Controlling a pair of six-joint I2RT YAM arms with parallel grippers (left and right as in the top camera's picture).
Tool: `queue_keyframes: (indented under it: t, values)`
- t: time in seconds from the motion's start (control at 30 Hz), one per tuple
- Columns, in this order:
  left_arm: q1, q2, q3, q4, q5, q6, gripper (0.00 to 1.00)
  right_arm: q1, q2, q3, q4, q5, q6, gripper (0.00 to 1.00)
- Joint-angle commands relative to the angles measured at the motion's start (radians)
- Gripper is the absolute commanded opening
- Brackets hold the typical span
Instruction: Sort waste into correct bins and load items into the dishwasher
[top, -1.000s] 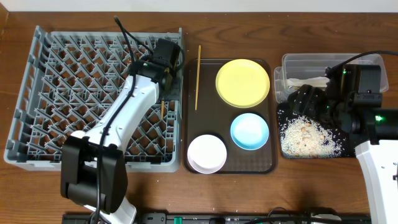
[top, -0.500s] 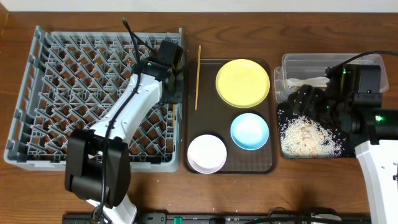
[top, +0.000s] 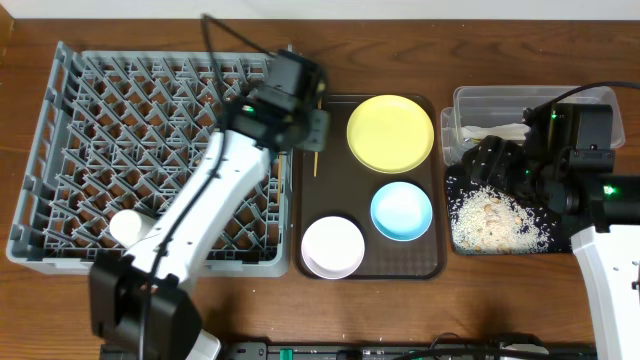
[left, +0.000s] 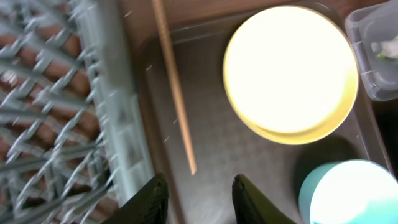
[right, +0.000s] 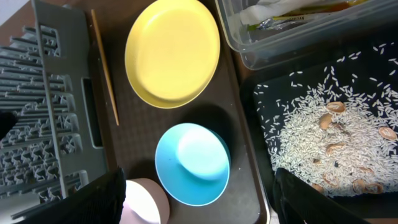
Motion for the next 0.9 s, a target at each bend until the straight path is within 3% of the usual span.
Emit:
queue_keyframes:
  t: [0.0, 0.27, 0.87]
  values:
    - [-0.037, 0.094, 0.005, 0.062, -0.123, 0.007, 0.38, -0.006, 0.003, 0.005, -0.001, -0.007, -0.008, 0.74]
    - [-0.05, 0.296, 0.005, 0.249, -0.295, 0.006, 0.38, -0.006, 0.003, 0.004, -0.004, -0.008, -0.008, 0.74]
    - [-0.042, 0.51, 0.005, 0.332, -0.251, -0.003, 0.35, -0.006, 0.003, -0.003, -0.016, -0.008, -0.008, 0.74]
